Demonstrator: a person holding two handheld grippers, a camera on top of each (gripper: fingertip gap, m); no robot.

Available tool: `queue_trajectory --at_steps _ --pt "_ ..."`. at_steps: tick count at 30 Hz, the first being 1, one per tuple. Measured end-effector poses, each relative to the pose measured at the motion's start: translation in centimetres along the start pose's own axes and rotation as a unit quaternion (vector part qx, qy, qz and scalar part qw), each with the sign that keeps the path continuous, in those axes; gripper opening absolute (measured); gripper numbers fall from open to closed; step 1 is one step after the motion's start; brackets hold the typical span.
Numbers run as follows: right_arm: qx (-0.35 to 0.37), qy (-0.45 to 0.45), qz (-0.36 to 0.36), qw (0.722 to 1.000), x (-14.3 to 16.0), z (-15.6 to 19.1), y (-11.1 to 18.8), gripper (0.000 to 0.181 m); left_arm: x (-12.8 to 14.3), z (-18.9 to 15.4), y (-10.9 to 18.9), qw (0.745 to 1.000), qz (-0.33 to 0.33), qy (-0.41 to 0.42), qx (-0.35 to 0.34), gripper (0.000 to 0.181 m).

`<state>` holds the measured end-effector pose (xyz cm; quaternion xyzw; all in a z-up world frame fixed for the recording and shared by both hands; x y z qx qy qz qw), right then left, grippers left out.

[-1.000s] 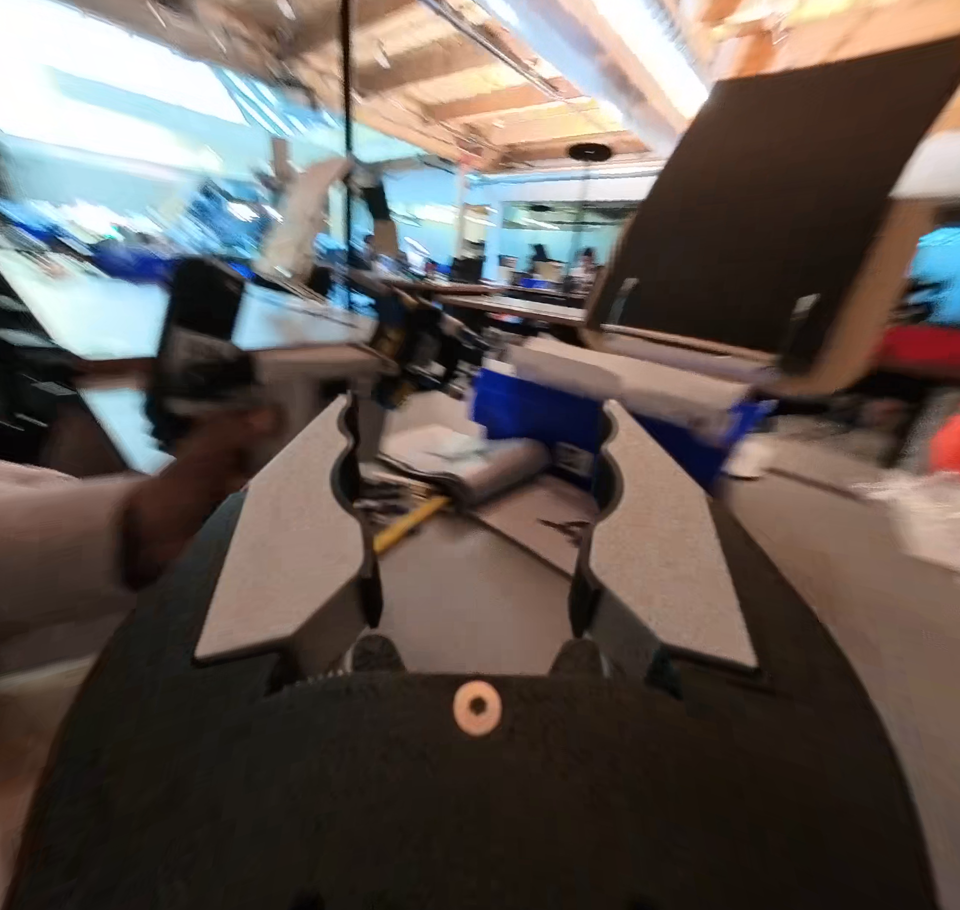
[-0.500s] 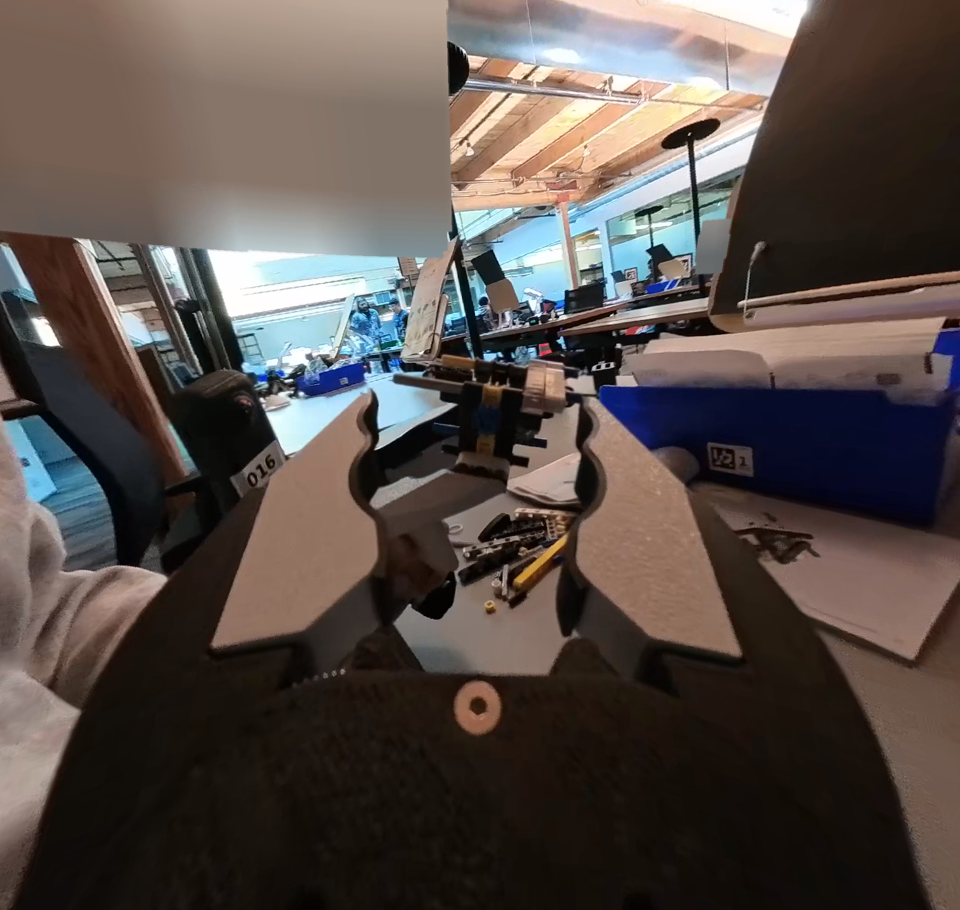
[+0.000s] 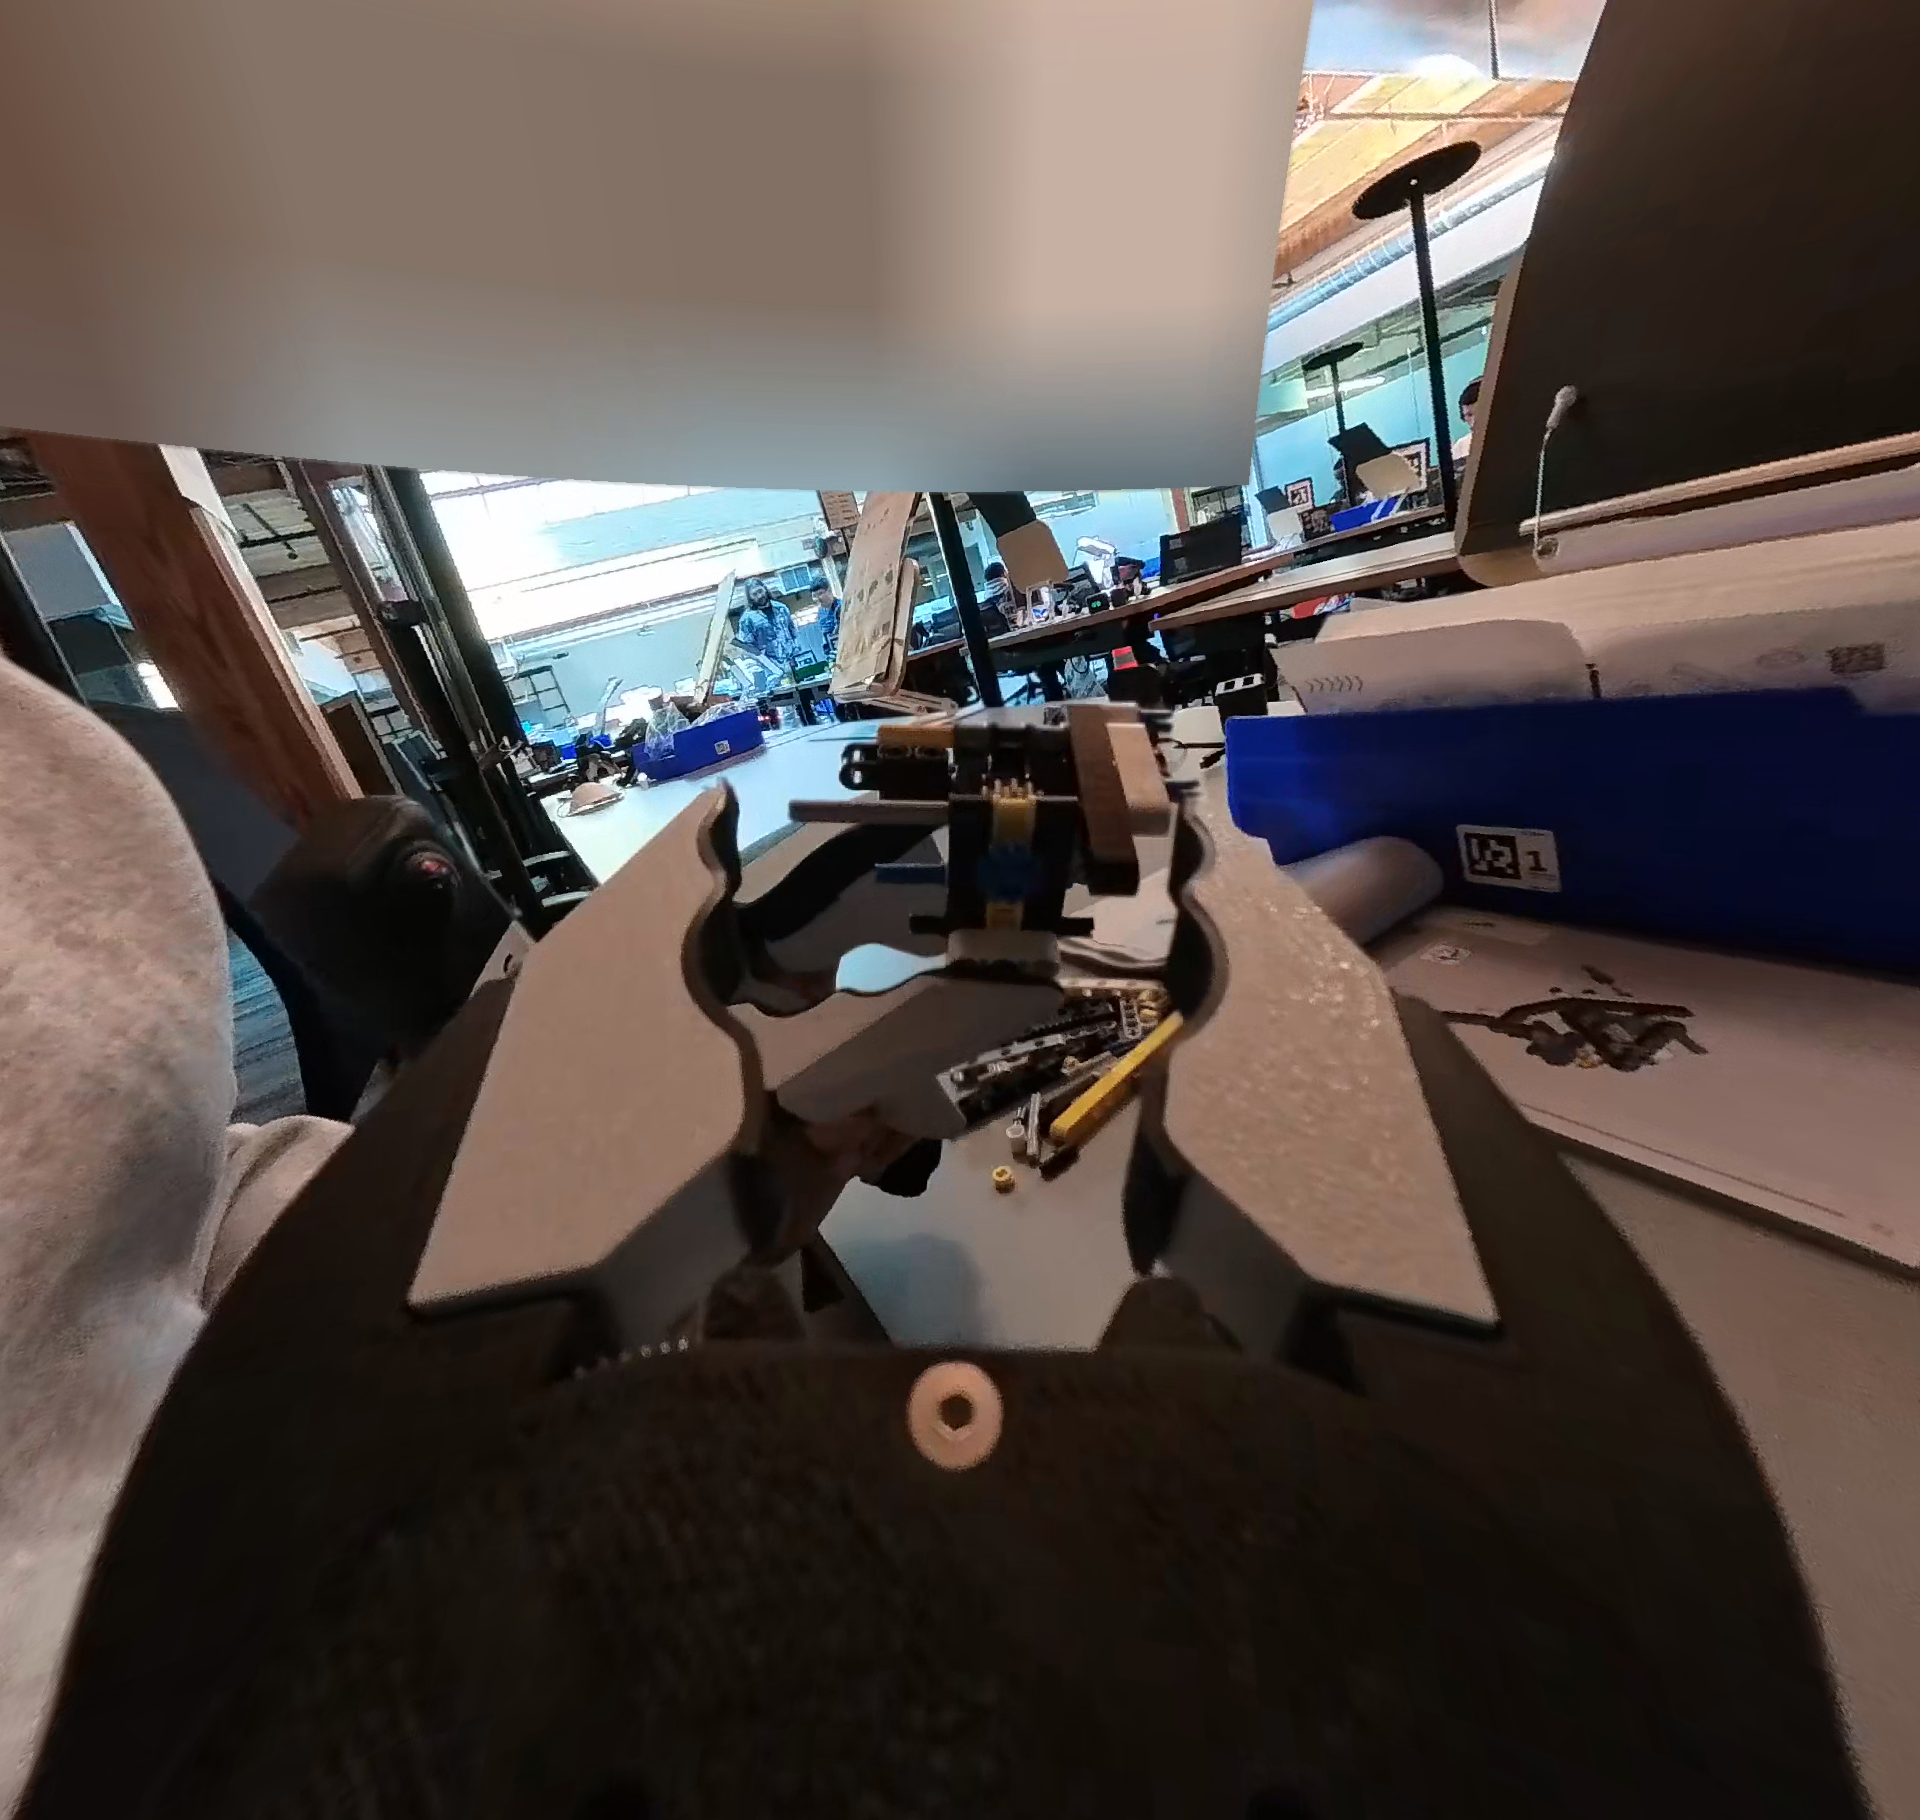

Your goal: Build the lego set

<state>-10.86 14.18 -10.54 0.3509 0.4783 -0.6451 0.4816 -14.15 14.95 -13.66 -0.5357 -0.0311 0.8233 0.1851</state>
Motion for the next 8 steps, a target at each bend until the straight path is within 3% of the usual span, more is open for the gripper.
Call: queue_trajectory --at_steps 8 --pt "0.004 -0.024 0.009 1.000 0.8 -1.3 0.2 0.072 1.0 -0.3 -0.3 1.000 0.010 -0.002 -0.006 0.073"
Point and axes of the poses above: each gripper's, where its closed fingertips meet, y back along the fingers, x out of its underside, z = x × y across the jaws, the point moved 1 cm from there along y, back along the fingers, and after that the axes turned 1 degree about -y, right-handed, at the moved point
